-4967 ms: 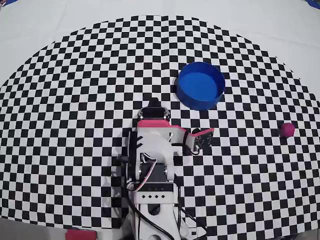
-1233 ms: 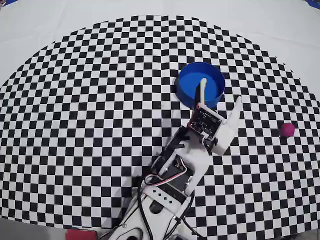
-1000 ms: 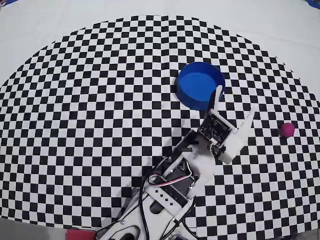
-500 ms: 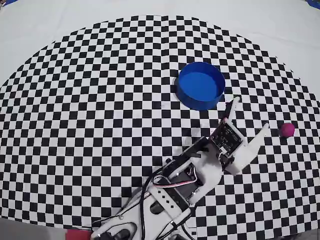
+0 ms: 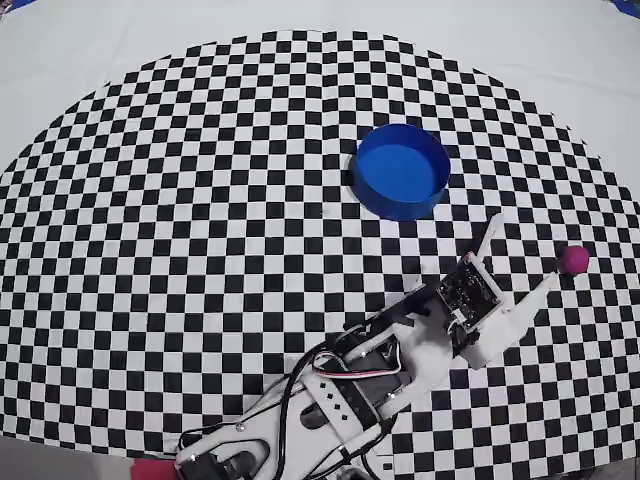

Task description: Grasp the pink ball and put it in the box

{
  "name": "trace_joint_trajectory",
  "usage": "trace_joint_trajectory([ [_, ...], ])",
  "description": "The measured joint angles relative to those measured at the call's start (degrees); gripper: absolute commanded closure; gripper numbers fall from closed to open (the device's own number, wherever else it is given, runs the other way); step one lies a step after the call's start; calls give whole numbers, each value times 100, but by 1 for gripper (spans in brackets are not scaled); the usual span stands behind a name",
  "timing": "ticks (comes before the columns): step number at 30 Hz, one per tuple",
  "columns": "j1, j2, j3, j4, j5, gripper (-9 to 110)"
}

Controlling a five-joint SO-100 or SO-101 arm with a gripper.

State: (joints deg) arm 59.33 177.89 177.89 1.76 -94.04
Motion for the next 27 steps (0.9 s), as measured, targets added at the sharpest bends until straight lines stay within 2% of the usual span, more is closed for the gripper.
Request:
trace_joint_trajectory([
  [27,422,-527,0,105,0,70],
])
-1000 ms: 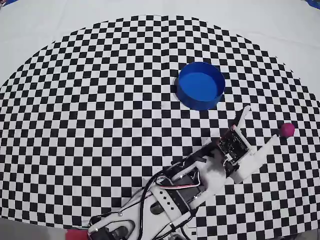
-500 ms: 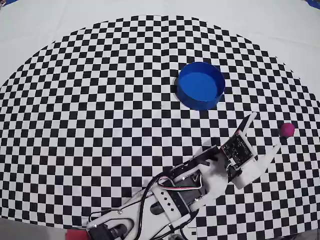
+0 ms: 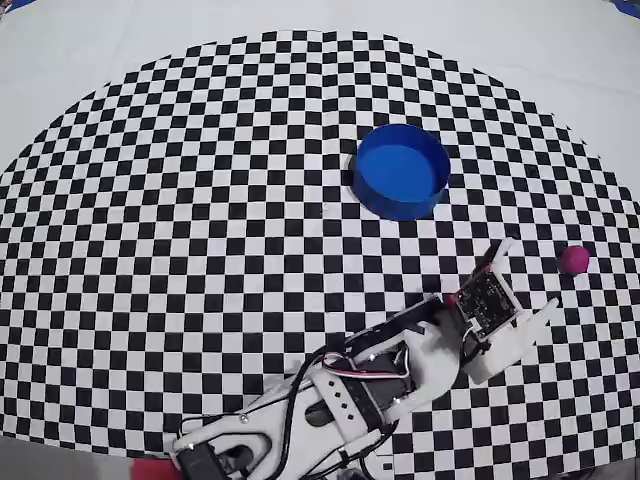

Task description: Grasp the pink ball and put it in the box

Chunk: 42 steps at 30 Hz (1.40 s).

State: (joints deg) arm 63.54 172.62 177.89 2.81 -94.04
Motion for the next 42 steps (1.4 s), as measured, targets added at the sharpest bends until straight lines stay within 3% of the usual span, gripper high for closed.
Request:
trace_joint_trajectory([
  [42,-35,-4219,-2232,-360,0,70],
])
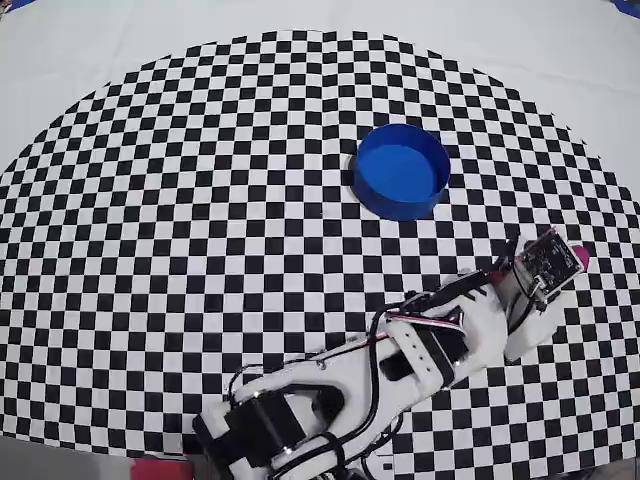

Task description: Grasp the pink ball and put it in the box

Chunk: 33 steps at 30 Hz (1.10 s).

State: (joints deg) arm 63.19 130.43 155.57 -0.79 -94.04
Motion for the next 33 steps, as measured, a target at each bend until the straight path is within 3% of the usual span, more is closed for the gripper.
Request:
trace_joint_trajectory([
  [33,18,-2558,-1749,0,0,70],
])
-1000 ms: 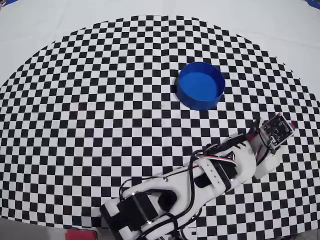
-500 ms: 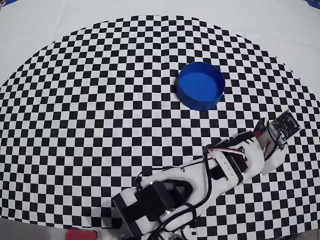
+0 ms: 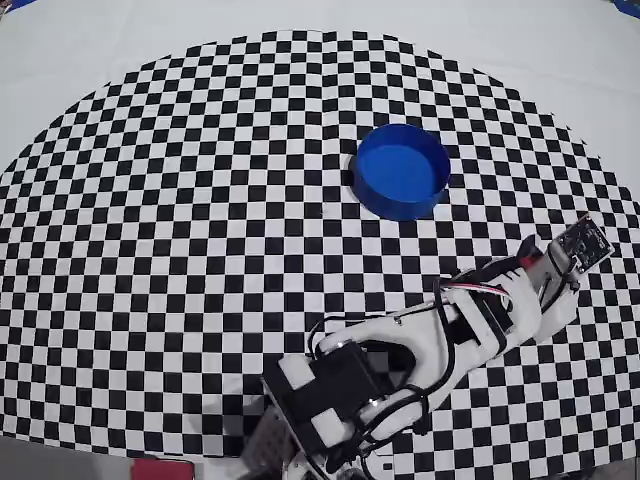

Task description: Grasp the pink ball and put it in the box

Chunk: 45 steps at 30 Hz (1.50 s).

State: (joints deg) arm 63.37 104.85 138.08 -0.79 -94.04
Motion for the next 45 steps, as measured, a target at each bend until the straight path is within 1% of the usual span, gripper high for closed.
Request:
trace_joint_trajectory([
  [20,9,-1450,-1160,0,0,70],
  [45,62,-2628,-2101,-9,0,70],
])
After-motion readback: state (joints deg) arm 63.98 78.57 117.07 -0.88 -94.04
